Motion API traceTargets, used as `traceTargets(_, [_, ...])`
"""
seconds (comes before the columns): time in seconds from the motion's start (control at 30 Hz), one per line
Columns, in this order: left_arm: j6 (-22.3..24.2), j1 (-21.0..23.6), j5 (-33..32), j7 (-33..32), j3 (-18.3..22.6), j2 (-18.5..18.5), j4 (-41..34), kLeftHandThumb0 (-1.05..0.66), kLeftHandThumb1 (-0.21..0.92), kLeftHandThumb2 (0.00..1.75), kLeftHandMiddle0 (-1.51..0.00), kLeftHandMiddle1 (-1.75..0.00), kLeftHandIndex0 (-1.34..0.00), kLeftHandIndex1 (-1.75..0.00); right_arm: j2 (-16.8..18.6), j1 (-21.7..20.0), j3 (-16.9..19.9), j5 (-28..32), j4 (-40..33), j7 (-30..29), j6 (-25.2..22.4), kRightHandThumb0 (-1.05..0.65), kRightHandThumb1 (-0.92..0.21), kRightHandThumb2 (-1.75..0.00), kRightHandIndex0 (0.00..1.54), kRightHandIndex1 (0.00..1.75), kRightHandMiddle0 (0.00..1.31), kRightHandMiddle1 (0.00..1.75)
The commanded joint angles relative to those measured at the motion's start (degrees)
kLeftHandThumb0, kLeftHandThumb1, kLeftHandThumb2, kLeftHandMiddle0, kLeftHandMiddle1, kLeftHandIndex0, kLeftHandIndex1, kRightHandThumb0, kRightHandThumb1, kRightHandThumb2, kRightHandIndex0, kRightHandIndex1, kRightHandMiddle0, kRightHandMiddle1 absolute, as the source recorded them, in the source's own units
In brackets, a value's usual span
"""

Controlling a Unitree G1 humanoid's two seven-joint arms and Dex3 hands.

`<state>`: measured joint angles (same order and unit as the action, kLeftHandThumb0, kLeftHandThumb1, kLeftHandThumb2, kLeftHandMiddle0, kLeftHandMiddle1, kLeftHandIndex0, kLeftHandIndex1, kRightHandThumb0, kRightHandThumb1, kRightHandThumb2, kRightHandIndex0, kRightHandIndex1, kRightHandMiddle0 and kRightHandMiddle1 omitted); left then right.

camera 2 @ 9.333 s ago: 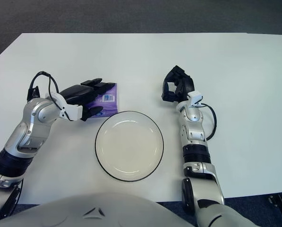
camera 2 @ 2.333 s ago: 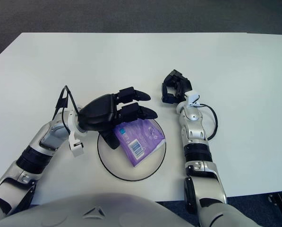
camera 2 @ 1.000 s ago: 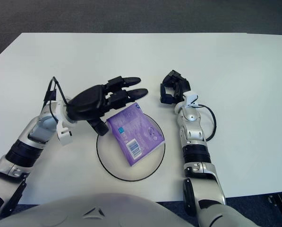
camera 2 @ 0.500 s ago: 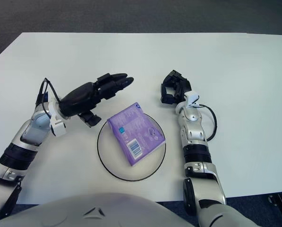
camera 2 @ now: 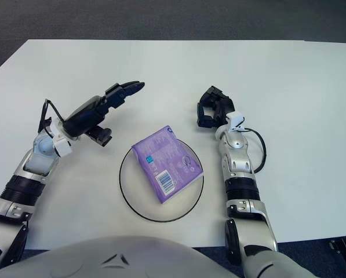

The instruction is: Put the tissue paper into the plate.

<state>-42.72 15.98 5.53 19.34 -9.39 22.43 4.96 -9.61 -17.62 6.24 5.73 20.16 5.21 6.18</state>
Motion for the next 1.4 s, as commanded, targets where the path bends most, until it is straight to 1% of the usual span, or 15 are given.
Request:
traceTargets(0.0, [2.17, -0.54, -4.74, 0.74, 0.59, -1.54, 0.48, -1.05, 0.92, 1.25, -0.12, -0.40, 0.00, -0.54, 2.78, 7.14, -0.75, 0.36, 3.81, 0.62, -0.94, -0.50, -0.27, -1.37, 1.30, 1.75, 0.65, 1.75])
traceTargets(0.1, [4.01, -0.90, -9.71, 3.30, 0.79, -1.83, 1.90, -1.05, 0.92, 1.22, -0.11, -0.39, 0.00, -0.49, 2.70, 7.13, -0.59, 0.45, 3.80, 0.84, -1.10, -0.50, -0.27, -1.37, 1.31, 1.75, 0.65, 1.75])
traceTargets(0.17, [4.45, -0.47, -13.72, 5.86, 1.68, -1.90, 5.58, -1.05, 0.92, 1.20, -0.09, -0.38, 0.00, -0.45, 2.70, 7.13, -0.50, 0.50, 3.76, 0.89, -1.27, -0.50, -0.27, -1.37, 1.31, 1.75, 0.65, 1.75])
traceTargets(0.3, [2.96, 2.17, -17.97, 9.08, 4.67, -3.27, 17.80, -1.05, 0.92, 1.18, -0.07, -0.36, 0.00, -0.38, 2.66, 7.14, -0.42, 0.59, 3.78, 1.25, -1.33, -0.50, -0.27, -1.37, 1.31, 1.75, 0.65, 1.75])
traceTargets(0.47, [5.34, 2.10, -17.37, 7.49, 5.88, -5.18, 17.57, -1.05, 0.92, 1.18, -0.07, -0.36, 0.00, -0.39, 2.67, 7.18, -0.30, 0.72, 3.79, 1.59, -1.07, -0.50, -0.27, -1.38, 1.31, 1.75, 0.65, 1.75])
traceTargets(0.63, [8.42, 0.49, -16.54, 5.77, 7.24, -6.20, 15.10, -1.05, 0.92, 1.19, -0.10, -0.37, 0.00, -0.43, 2.70, 7.20, -0.21, 0.72, 3.79, 1.74, -1.03, -0.50, -0.27, -1.38, 1.30, 1.75, 0.65, 1.75])
traceTargets(0.7, [10.03, 0.01, -15.88, 4.57, 7.68, -6.66, 14.11, -1.05, 0.92, 1.18, -0.12, -0.38, 0.00, -0.46, 2.62, 7.23, -0.18, 0.67, 3.84, 1.83, -0.91, -0.50, -0.27, -1.37, 1.29, 1.75, 0.65, 1.75])
traceTargets(0.77, [13.35, -0.56, -15.45, 2.05, 8.44, -7.58, 12.66, -1.05, 0.92, 1.18, -0.13, -0.39, 0.00, -0.49, 2.55, 7.24, -0.22, 0.53, 3.88, 1.84, -0.83, -0.50, -0.27, -1.37, 1.29, 1.75, 0.65, 1.75])
traceTargets(0.87, [16.84, -1.21, -15.53, 0.20, 9.25, -8.36, 11.13, -1.05, 0.92, 1.17, -0.18, -0.43, 0.00, -0.59, 2.46, 7.28, -0.19, 0.53, 3.87, 1.94, -0.83, -0.50, -0.28, -1.37, 1.28, 1.75, 0.65, 1.75])
traceTargets(0.97, [20.49, -1.08, -17.44, -0.49, 10.97, -8.93, 11.84, -1.05, 0.92, 1.16, -0.19, -0.57, 0.00, -0.72, 2.45, 7.26, -0.18, 0.54, 3.85, 1.93, -1.01, -0.50, -0.28, -1.37, 1.28, 1.75, 0.65, 1.75])
traceTargets(1.07, [23.25, -1.02, -19.48, -0.96, 12.55, -10.25, 12.42, -1.00, 0.92, 1.14, -0.22, -0.81, 0.00, -1.01, 2.46, 7.24, -0.19, 0.48, 3.79, 1.80, -1.28, -0.50, -0.28, -1.37, 1.29, 1.75, 0.65, 1.75])
traceTargets(1.17, [25.27, -1.58, -20.10, -2.09, 13.37, -11.67, 11.07, -0.97, 0.92, 1.13, -0.23, -0.93, 0.00, -1.14, 2.43, 7.28, -0.20, 0.44, 3.65, 1.73, -1.46, -0.50, -0.28, -1.37, 1.29, 1.75, 0.65, 1.75])
traceTargets(1.27, [27.20, -2.31, -20.55, -4.11, 14.23, -13.57, 9.88, -0.80, 0.92, 0.99, -0.28, -1.14, 0.00, -1.37, 2.36, 7.34, -0.22, 0.37, 3.45, 1.66, -1.68, -0.50, -0.27, -1.37, 1.29, 1.75, 0.65, 1.75])
traceTargets(1.3, [28.33, -2.97, -20.45, -5.24, 14.28, -14.30, 8.94, -0.78, 0.92, 0.97, -0.29, -1.16, 0.00, -1.40, 2.35, 7.35, -0.24, 0.36, 3.43, 1.67, -1.71, -0.50, -0.27, -1.37, 1.29, 1.75, 0.65, 1.75])
traceTargets(1.37, [30.66, -3.92, -20.47, -7.10, 14.44, -15.35, 7.25, -0.53, 0.92, 0.71, -0.35, -1.36, -0.12, -1.60, 2.33, 7.37, -0.25, 0.35, 3.40, 1.66, -1.75, -0.50, -0.27, -1.37, 1.29, 1.75, 0.65, 1.75])
